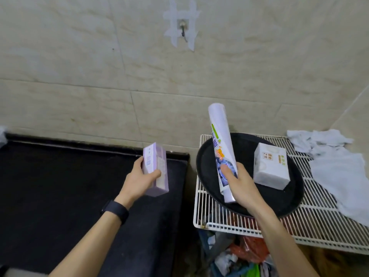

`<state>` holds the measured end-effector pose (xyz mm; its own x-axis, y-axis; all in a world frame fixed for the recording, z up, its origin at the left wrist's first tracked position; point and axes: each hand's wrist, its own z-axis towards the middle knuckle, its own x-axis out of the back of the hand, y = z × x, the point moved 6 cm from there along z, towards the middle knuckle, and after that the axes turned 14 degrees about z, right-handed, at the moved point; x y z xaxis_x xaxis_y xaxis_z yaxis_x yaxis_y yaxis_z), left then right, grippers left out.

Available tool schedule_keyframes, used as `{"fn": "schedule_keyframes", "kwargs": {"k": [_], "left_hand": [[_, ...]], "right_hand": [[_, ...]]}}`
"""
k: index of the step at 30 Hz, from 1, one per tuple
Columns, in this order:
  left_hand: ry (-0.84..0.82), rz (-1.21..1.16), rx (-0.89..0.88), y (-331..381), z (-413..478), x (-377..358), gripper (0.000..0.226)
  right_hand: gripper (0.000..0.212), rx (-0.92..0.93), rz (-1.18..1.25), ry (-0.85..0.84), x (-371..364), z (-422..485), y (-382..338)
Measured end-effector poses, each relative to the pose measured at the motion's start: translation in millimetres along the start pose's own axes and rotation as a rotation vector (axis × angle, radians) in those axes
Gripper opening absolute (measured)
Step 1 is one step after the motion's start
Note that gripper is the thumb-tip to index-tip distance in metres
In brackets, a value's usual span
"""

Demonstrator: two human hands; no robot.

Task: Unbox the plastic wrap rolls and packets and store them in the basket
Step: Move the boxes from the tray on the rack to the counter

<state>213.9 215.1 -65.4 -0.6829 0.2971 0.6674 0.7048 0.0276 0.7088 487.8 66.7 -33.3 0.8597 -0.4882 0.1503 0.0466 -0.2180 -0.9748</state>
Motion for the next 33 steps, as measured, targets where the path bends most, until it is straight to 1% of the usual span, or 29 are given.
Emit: {"fn": "schedule_keyframes", "kwargs": {"k": [2, 4, 8, 10, 13, 14, 16, 18, 24, 26, 28, 33], "left_hand": [[0.01, -0.011, 0.027, -21.2, -4.2, 8.0, 0.081], [0.027, -0.024, 0.076, -48.7, -10.1, 20.3, 0.084], [0.059, -0.044, 0.201, -115.7, -24.5, 52.5, 0.084], [0.078, -0.036, 0.268, -153.8, -30.1, 71.5, 0.083], [0.076, 0.021, 0.359, -210.4, -32.0, 98.8, 0.083], [0.067, 0.051, 0.38, -228.4, -29.4, 107.4, 0.084], [0.041, 0.101, 0.408, -262.8, -20.0, 123.1, 0.087], [0.011, 0.132, 0.421, -294.7, -6.3, 136.3, 0.088], [-0.111, 0.279, 0.392, -367.1, 56.1, 171.6, 0.092], [-0.139, 0.308, 0.375, -378.8, 72.3, 179.0, 0.095], [-0.161, 0.341, 0.352, -386.5, 88.0, 184.5, 0.097], [-0.199, 0.395, 0.288, -393.7, 112.2, 182.2, 0.097]], "right_hand": [[0.026, 0.002, 0.135, -0.109, -29.0, -13.3, -17.6], [0.021, -0.004, 0.22, -0.224, -64.9, -22.8, -24.3], [0.013, -0.097, 0.256, -0.364, -146.8, -35.5, 6.6], [0.019, -0.171, 0.242, -0.426, -190.1, -42.5, 32.1], [0.039, -0.246, 0.153, -0.49, -251.5, -50.0, 72.2], [0.039, -0.259, 0.114, -0.501, -271.0, -50.9, 85.2], [0.031, -0.286, 0.026, -0.487, -307.5, -50.4, 110.2], [0.026, -0.311, -0.062, -0.434, -340.9, -48.0, 133.1], [0.024, -0.416, -0.184, -0.22, -444.4, -50.3, 169.3], [0.035, -0.377, -0.223, -0.143, -470.6, -50.6, 171.1], [0.049, -0.322, -0.329, -0.107, -492.8, -49.3, 169.1], [0.074, -0.169, -0.784, -0.051, -536.0, -42.0, 162.2]]}}
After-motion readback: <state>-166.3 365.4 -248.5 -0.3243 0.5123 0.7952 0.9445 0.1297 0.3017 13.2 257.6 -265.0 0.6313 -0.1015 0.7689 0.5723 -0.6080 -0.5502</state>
